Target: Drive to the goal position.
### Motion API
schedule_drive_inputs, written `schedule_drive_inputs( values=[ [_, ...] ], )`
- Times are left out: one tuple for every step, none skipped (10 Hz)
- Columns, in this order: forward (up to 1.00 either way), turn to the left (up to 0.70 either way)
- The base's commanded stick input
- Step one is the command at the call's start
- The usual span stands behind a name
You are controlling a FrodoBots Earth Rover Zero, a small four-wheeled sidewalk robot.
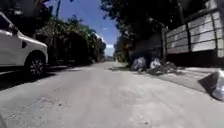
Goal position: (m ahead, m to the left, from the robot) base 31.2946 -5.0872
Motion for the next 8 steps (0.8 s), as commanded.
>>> schedule_drive_inputs(
  values=[
    [1.00,0.03],
    [1.00,0.06],
    [1.00,0.26],
    [1.00,0.17],
    [1.00,0.05],
    [1.00,0.03],
    [1.00,0.03],
    [1.00,0.02]
  ],
)
